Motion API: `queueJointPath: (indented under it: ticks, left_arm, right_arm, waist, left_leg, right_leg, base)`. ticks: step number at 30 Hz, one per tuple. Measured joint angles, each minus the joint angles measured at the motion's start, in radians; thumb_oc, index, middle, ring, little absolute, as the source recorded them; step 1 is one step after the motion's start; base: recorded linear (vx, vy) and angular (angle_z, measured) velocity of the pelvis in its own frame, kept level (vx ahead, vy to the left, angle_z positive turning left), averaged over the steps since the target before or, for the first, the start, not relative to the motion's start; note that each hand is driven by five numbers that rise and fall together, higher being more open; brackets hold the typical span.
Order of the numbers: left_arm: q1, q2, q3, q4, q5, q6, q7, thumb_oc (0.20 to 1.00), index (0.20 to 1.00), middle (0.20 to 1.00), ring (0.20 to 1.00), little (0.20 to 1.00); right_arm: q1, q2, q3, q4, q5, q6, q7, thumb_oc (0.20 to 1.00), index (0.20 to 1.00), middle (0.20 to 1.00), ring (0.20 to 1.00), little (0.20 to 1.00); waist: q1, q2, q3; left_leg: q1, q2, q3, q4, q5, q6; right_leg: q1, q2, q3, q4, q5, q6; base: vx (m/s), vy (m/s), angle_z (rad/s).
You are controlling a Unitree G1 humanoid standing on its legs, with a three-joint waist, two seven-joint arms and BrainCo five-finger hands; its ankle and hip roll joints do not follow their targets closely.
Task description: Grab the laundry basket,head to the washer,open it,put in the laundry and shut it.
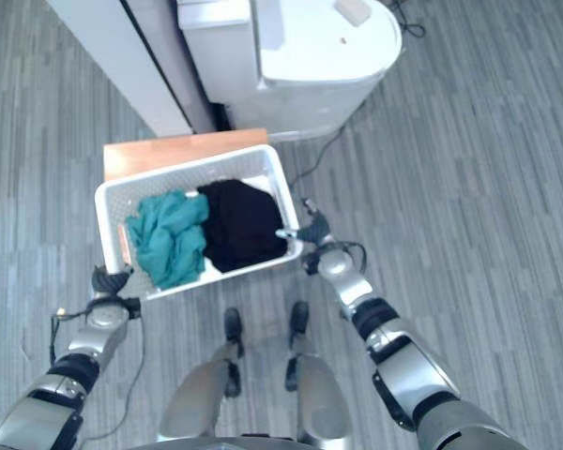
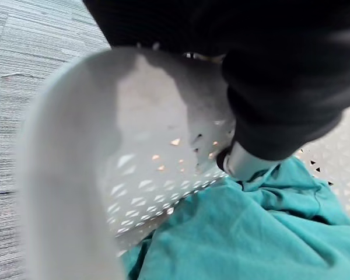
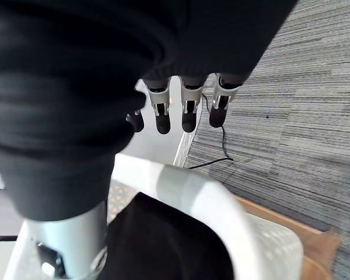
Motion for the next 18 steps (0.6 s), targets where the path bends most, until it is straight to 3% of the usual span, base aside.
queueJointPath:
  ticks: [1,2,3,12,18]
  left_arm:
    - [0.0,-0.001,-0.002,-0.007,0.0,0.0,0.0,0.2,0.2,0.2,0.2,0.2]
    - [-0.001,-0.003,-0.002,-0.014,0.0,0.0,0.001,0.2,0.2,0.2,0.2,0.2]
    - [-0.001,-0.009,-0.002,-0.031,-0.001,0.0,0.002,0.2,0.2,0.2,0.2,0.2]
    - [0.051,-0.037,-0.008,-0.133,-0.001,0.0,0.017,0.2,0.2,0.2,0.2,0.2]
    - [0.191,-0.042,-0.022,-0.316,0.009,0.002,-0.002,0.2,0.2,0.2,0.2,0.2]
  right_arm:
    - [0.006,0.007,0.008,0.013,-0.006,0.003,0.0,1.0,1.0,1.0,1.0,1.0]
    - [0.014,0.011,0.015,0.016,-0.007,0.004,0.0,0.693,0.693,0.693,0.693,0.693]
    - [0.029,0.016,0.027,0.016,-0.007,0.004,-0.002,0.2,0.2,0.2,0.2,0.2]
    - [0.064,0.0,-0.003,0.004,-0.006,0.01,-0.044,0.2,0.2,0.2,0.2,0.2]
    - [0.214,-0.066,-0.073,-0.194,-0.045,0.031,-0.049,0.2,0.2,0.2,0.2,0.2]
  waist:
    - [0.002,0.0,0.0]
    - [0.004,0.0,0.0]
    - [0.007,0.0,0.0]
    - [0.022,0.0,0.0]
    - [0.021,0.001,0.0]
  left_leg:
    - [-0.003,0.0,0.0,0.0,0.0,0.0]
    - [-0.006,0.0,-0.001,0.0,0.0,0.0]
    - [-0.013,0.0,-0.001,0.003,0.0,0.0]
    - [-0.01,-0.001,-0.002,0.003,0.0,0.0]
    - [0.042,-0.004,0.002,-0.013,0.0,0.0]
  right_leg:
    - [-0.002,0.0,-0.001,0.0,0.0,0.0]
    - [-0.004,0.0,-0.002,0.0,0.0,0.0]
    - [-0.009,-0.001,-0.002,0.0,0.0,0.0]
    - [-0.004,-0.002,-0.008,0.0,0.0,0.0]
    - [0.04,-0.002,0.001,-0.011,0.0,0.001]
  base:
    - [-0.01,-0.011,0.03]
    - [0.0,0.0,0.0]
    - [0.0,0.0,0.0]
    - [0.0,0.0,0.0]
    - [0.03,0.006,-0.03]
